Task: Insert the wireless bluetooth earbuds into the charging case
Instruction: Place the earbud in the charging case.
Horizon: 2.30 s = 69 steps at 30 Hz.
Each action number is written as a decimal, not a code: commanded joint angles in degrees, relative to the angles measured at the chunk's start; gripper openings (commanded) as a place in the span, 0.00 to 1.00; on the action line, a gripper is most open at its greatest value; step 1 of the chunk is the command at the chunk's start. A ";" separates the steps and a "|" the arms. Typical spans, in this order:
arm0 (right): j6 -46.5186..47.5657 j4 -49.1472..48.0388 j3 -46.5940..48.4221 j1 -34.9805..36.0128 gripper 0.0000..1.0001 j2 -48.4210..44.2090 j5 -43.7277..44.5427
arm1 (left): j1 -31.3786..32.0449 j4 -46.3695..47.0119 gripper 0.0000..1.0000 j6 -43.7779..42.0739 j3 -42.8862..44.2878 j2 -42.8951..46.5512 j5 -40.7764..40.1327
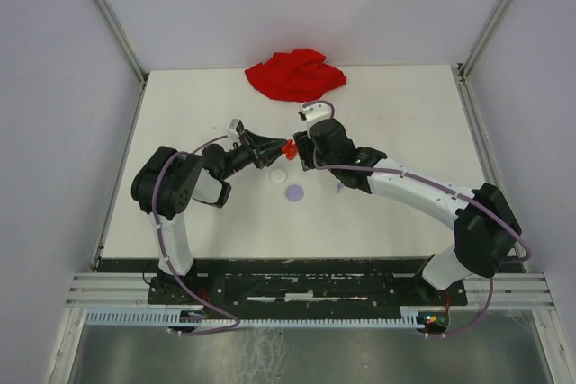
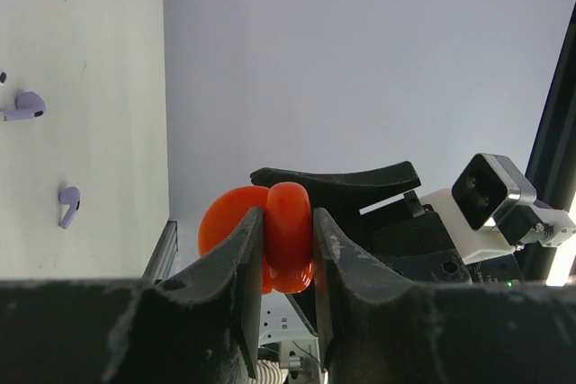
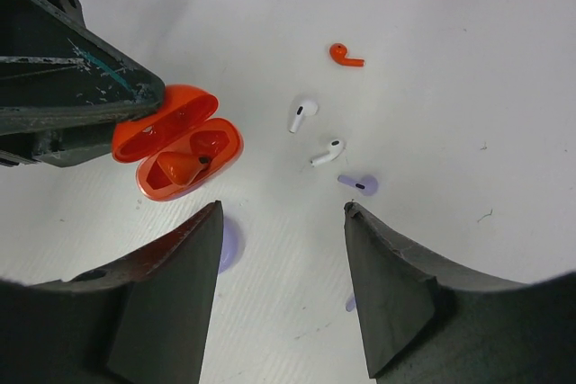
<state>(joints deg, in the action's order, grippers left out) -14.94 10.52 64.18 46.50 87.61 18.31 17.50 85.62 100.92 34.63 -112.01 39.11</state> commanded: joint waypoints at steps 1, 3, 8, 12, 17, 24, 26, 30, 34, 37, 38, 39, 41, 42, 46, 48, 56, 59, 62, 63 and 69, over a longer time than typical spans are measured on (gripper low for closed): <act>-0.56 -0.98 3.25 0.36 0.64 0.29 -0.06 | 0.16 1.24 0.03 -3.19 0.61 2.15 0.33; -0.53 -1.03 3.46 0.35 0.64 0.52 -0.35 | 0.17 1.15 0.03 -3.19 0.61 2.10 0.35; -0.62 -1.09 4.01 0.44 0.64 0.87 -0.90 | 0.17 0.99 0.03 -3.19 0.53 1.90 0.41; -0.64 -1.18 4.45 0.61 0.64 1.38 -1.46 | 0.22 0.76 0.03 -3.19 0.44 1.96 0.48; -0.71 -1.12 5.18 0.87 0.64 1.73 -1.78 | 0.21 -0.12 0.03 -5.37 0.40 2.00 0.44; -0.64 -1.28 5.70 0.96 0.64 2.33 -1.97 | 0.43 -0.49 0.03 -5.76 0.26 2.06 0.44; -0.58 -1.20 6.01 0.98 0.64 2.70 -1.84 | 0.57 -0.44 0.03 -5.75 0.34 2.04 0.44; -0.55 -1.02 6.46 0.98 0.64 3.48 -1.72 | 0.69 -0.62 0.03 -5.92 0.35 2.23 0.44; -0.44 -1.09 6.61 0.98 0.64 3.89 -1.29 | 0.91 -0.92 0.03 -6.14 0.34 2.40 0.54; -0.42 -0.98 6.88 0.96 0.64 4.18 -0.99 | 1.04 -1.02 0.03 -6.25 0.41 2.43 0.44; -0.42 -0.98 6.98 0.98 0.64 4.29 -0.93 | 1.11 -1.05 0.03 -6.25 0.48 2.42 0.42; -0.41 -1.04 7.06 0.96 0.64 4.46 -0.86 | 1.28 -1.14 0.03 -6.23 0.44 2.41 0.44; -0.35 -1.03 7.31 0.97 0.64 4.64 -0.61 | 1.39 -1.21 0.03 -6.32 0.44 2.49 0.46; -0.31 -0.99 7.39 0.96 0.64 4.73 -0.40 | 1.42 -1.20 0.03 -6.33 0.44 2.49 0.46; -0.42 -0.65 7.86 0.96 0.64 4.94 0.81 | 1.57 -1.32 0.03 -6.35 0.46 2.71 0.46; -0.45 -0.62 8.14 0.96 0.64 5.07 1.14 | 1.62 -1.37 0.03 -6.35 0.53 2.76 0.44; -0.62 -0.13 9.24 0.96 0.64 5.64 1.67 | 1.75 -1.40 0.03 -6.35 0.74 2.76 0.57; -0.71 -0.15 9.33 0.96 0.64 5.73 1.64 | 1.75 -1.39 0.03 -6.33 0.70 2.76 0.52; -0.77 -0.41 8.98 0.96 0.64 5.01 1.48 | 1.75 -1.42 0.03 -6.27 0.78 2.63 0.55; -0.96 -1.20 8.34 0.96 0.64 4.28 1.47 | 1.75 -1.39 0.03 -6.26 0.80 2.56 0.54; -1.02 -2.40 5.59 -0.07 0.65 -1.28 5.82 | 0.23 3.23 0.03 -3.90 -1.13 1.04 -2.18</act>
<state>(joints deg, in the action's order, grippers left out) -15.25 10.72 70.06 47.16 91.90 19.66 18.76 82.72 97.62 34.57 -111.92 39.03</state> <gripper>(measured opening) 0.648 0.323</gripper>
